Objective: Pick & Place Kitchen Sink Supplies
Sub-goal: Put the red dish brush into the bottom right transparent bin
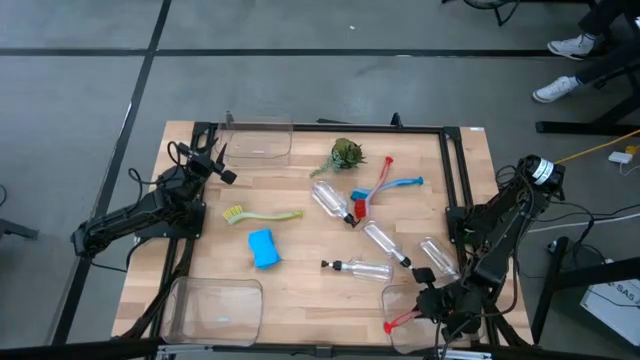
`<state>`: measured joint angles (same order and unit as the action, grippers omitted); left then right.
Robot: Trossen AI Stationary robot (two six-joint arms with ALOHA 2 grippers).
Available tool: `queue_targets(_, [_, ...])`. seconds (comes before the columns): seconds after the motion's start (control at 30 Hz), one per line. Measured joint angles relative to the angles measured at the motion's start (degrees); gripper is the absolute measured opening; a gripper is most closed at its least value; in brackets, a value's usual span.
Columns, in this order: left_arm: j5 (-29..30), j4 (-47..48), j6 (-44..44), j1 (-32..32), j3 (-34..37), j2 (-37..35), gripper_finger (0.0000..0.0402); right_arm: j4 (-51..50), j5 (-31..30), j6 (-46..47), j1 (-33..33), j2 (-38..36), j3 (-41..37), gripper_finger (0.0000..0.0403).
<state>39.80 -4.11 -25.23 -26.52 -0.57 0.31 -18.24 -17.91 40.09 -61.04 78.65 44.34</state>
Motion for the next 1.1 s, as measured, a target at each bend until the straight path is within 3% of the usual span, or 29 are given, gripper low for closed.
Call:
queue_targets(0.33, [-0.01,0.01,-0.02,0.01,0.0,0.01,0.0125,-1.4,0.28,0.38,0.17,-0.01,1.07,0.0161])
queue_targets(0.5, [-0.01,0.01,-0.02,0.02,0.01,-0.01,0.0125,-1.71,5.26,0.77,1.78,-2.08,1.07,0.0203])
queue_targets(0.77, [0.01,-0.01,0.0,0.02,0.01,0.01,0.0125,-4.32,5.78,1.55,6.2,-12.02,1.09,0.0209])
queue_targets(1.1, [-0.01,0.01,-0.02,0.0,-0.01,-0.01,0.0125,-2.08,-4.45,-5.49,12.21,-20.68,1.09,0.021])
